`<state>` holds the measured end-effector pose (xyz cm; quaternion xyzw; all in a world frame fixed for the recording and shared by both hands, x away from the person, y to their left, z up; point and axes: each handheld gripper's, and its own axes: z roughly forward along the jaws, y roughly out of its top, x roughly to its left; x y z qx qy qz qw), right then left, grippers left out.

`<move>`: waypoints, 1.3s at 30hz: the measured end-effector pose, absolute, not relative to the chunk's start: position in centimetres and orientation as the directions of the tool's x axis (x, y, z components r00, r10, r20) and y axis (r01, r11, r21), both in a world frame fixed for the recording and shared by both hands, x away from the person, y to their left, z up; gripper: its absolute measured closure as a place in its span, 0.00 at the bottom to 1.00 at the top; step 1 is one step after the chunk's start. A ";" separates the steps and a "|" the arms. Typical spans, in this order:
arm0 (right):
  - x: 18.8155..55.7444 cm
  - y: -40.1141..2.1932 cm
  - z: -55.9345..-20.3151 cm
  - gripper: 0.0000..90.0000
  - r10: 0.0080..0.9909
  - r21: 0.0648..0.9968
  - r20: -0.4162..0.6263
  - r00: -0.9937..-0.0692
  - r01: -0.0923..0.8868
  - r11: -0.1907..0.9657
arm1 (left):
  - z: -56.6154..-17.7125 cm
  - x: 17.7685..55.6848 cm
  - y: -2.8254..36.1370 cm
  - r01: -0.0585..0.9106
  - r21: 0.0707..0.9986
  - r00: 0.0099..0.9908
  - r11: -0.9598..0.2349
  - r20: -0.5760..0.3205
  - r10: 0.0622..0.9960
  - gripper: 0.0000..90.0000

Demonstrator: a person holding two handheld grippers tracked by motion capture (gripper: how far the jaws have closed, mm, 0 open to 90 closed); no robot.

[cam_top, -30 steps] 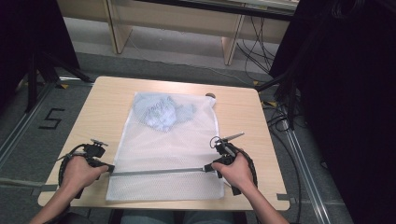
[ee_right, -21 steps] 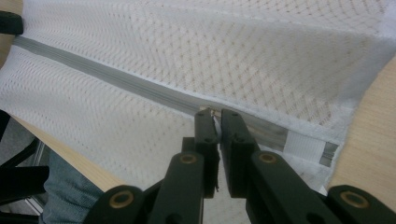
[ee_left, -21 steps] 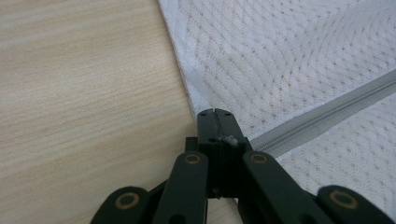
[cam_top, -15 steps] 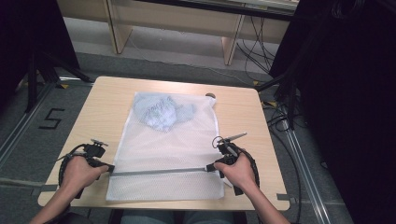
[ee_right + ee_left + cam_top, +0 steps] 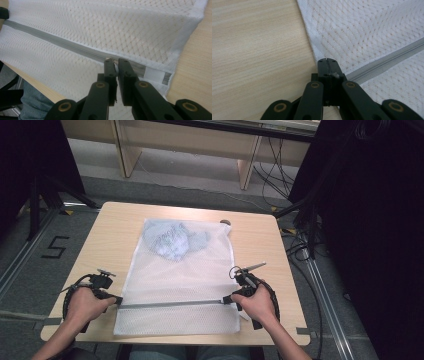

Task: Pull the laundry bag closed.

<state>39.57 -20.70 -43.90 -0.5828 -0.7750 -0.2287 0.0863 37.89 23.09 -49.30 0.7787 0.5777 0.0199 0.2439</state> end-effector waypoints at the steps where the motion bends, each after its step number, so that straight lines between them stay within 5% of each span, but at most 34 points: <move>1: 39.6 -20.8 -43.9 0.96 0.863 0.253 0.401 -0.307 0.943 0.218 | -49.3 37.9 23.1 0.889 0.404 0.335 -0.217 -0.248 0.909 1.00; 39: 39.6 -22.5 -43.6 0.96 0.877 0.261 0.389 -0.282 0.947 0.188 | -49.3 37.9 23.1 0.889 0.401 0.336 -0.220 -0.247 0.909 1.00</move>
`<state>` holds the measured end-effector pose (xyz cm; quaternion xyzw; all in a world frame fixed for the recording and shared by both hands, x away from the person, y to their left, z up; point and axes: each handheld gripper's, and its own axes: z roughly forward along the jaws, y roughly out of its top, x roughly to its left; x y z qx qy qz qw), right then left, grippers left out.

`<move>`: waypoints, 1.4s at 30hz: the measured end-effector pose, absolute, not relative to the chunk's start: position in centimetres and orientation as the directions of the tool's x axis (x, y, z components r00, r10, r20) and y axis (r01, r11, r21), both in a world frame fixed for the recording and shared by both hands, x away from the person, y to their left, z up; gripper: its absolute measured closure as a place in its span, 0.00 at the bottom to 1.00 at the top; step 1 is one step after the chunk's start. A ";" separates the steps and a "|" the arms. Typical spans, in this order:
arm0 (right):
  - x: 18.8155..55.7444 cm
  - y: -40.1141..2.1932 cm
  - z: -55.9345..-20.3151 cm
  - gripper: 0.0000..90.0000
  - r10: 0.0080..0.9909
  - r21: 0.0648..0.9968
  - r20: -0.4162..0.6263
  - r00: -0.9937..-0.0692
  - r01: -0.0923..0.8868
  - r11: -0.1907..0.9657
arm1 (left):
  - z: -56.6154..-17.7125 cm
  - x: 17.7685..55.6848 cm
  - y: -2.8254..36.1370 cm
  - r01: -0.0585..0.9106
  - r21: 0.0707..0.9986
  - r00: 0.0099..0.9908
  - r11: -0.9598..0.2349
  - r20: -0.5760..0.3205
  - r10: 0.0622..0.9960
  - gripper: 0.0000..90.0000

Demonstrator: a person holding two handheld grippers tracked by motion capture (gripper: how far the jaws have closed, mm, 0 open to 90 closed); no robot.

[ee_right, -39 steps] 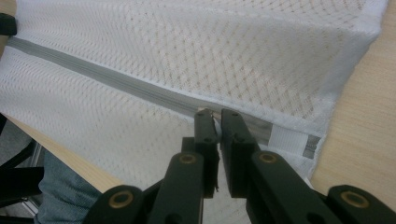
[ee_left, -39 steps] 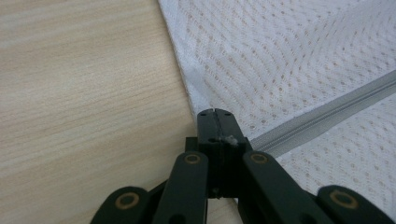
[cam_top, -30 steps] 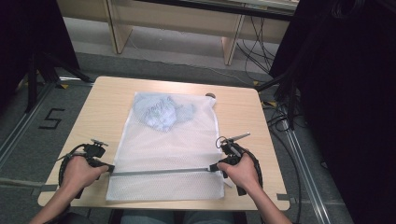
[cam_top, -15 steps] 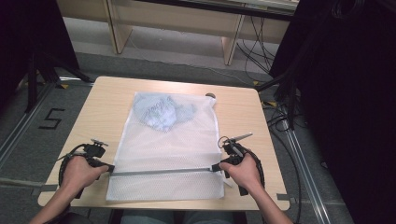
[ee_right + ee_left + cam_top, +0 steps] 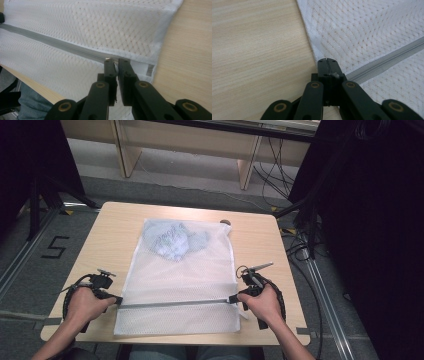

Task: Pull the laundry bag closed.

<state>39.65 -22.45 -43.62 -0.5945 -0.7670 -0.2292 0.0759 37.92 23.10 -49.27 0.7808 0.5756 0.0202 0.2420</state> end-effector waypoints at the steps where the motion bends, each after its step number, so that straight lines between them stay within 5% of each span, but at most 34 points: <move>1: 39.7 -22.5 -43.6 0.96 0.877 0.258 0.390 -0.282 0.947 0.190 | -49.3 37.9 23.1 0.889 0.401 0.337 -0.221 -0.247 0.909 1.00; 12: 39.8 -23.3 -43.9 0.96 0.866 0.311 0.376 -0.329 0.925 0.217 | -49.3 37.9 23.1 0.890 0.402 0.335 -0.217 -0.249 0.909 1.00; 14: 39.7 -23.1 -43.7 0.96 0.882 0.262 0.384 -0.274 0.948 0.181 | -49.3 37.9 23.1 0.889 0.403 0.335 -0.218 -0.249 0.909 1.00; 42: 40.1 -24.4 -44.4 0.96 0.898 0.232 0.369 -0.238 0.960 0.159 | -49.3 37.9 23.1 0.889 0.403 0.336 -0.218 -0.251 0.908 1.00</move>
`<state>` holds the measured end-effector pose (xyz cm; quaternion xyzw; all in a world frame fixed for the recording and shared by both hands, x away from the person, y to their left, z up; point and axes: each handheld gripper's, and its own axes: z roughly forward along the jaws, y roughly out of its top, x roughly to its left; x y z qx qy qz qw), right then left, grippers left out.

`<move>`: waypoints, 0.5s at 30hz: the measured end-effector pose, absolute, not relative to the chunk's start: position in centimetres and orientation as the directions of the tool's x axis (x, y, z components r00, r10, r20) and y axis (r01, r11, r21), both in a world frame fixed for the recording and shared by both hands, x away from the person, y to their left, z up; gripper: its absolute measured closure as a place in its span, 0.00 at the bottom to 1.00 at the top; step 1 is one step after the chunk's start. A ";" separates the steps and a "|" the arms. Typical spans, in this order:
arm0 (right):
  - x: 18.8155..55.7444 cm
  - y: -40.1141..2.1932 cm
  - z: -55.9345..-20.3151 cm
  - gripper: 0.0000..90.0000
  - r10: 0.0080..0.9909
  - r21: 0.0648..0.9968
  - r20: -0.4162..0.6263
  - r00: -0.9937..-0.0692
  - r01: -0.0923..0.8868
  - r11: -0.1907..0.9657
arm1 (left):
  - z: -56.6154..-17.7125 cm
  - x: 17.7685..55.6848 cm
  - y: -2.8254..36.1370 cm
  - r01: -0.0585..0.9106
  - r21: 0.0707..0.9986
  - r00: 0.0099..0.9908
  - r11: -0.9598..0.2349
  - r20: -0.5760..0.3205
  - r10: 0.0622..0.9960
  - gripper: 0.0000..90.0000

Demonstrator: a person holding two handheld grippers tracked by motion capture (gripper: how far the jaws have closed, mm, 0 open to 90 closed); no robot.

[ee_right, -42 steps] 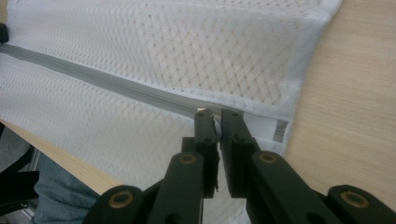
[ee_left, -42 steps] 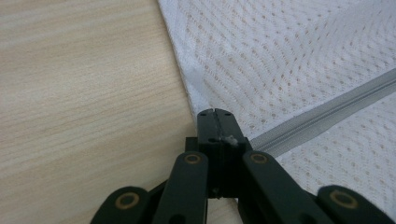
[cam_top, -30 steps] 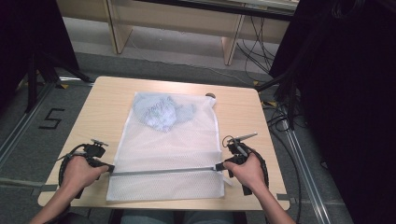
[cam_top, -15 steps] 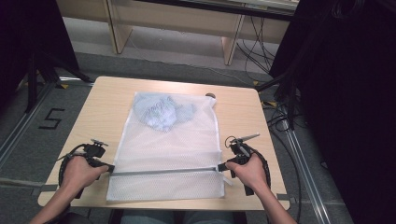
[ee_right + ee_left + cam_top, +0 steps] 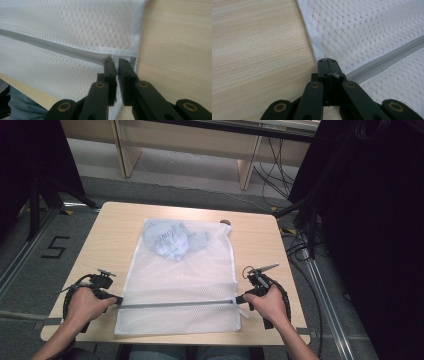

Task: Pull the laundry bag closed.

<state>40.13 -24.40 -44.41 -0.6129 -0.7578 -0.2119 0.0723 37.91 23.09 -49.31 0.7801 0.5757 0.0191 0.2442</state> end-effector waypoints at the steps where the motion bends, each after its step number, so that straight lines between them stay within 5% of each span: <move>1: 40.2 -24.5 -44.4 0.96 0.895 0.221 0.381 -0.233 0.963 0.156 | -49.3 37.9 23.1 0.889 0.402 0.336 -0.218 -0.252 0.908 1.00; 15: 39.9 -24.3 -44.6 0.95 0.892 0.247 0.374 -0.255 0.954 0.169 | -49.3 37.9 23.1 0.888 0.403 0.338 -0.222 -0.246 0.909 1.00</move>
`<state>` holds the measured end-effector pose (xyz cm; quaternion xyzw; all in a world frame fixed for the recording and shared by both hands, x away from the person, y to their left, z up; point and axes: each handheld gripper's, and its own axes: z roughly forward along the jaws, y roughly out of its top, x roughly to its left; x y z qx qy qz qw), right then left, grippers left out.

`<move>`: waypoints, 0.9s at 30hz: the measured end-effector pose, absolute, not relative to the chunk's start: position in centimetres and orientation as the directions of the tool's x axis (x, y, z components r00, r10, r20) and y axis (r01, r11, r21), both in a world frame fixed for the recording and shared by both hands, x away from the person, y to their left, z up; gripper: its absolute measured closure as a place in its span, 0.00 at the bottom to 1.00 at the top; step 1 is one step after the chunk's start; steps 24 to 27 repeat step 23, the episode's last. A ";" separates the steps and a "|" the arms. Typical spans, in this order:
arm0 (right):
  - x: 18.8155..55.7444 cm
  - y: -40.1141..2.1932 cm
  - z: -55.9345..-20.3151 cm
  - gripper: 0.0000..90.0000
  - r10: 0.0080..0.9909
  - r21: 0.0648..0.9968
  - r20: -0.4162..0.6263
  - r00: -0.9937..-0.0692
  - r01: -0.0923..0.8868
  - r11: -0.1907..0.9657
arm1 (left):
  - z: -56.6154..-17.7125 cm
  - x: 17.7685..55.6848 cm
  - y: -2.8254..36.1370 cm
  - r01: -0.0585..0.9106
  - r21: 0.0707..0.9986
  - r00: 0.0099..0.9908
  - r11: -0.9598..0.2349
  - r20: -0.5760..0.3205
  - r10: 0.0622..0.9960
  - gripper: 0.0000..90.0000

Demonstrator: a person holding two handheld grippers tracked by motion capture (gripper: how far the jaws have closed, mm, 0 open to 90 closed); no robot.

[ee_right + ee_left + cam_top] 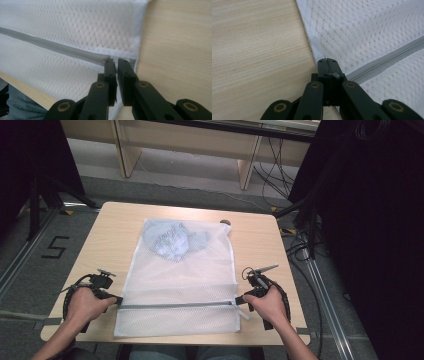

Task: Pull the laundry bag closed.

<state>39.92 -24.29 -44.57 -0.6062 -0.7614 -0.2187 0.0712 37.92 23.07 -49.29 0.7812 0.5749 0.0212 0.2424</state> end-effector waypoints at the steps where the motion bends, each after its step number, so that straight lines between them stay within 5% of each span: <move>1: 39.9 -24.3 -44.5 0.94 0.888 0.248 0.381 -0.257 0.954 0.170 | -49.3 37.9 23.0 0.887 0.406 0.337 -0.221 -0.243 0.909 1.00; 13: 40.4 -25.7 -45.1 0.84 0.882 0.386 0.345 -0.320 0.905 0.178 | -48.6 37.8 23.4 0.875 0.454 0.299 -0.166 -0.239 0.924 0.92; 15: 40.0 -25.3 -44.8 0.83 0.892 0.311 0.394 -0.223 0.945 0.100 | -48.4 37.8 23.6 0.863 0.475 0.313 -0.173 -0.234 0.920 0.91; 27: 40.1 -26.0 -45.5 0.79 0.896 0.361 0.348 -0.274 0.922 0.142 | -48.1 37.8 23.9 0.849 0.510 0.291 -0.134 -0.241 0.926 0.87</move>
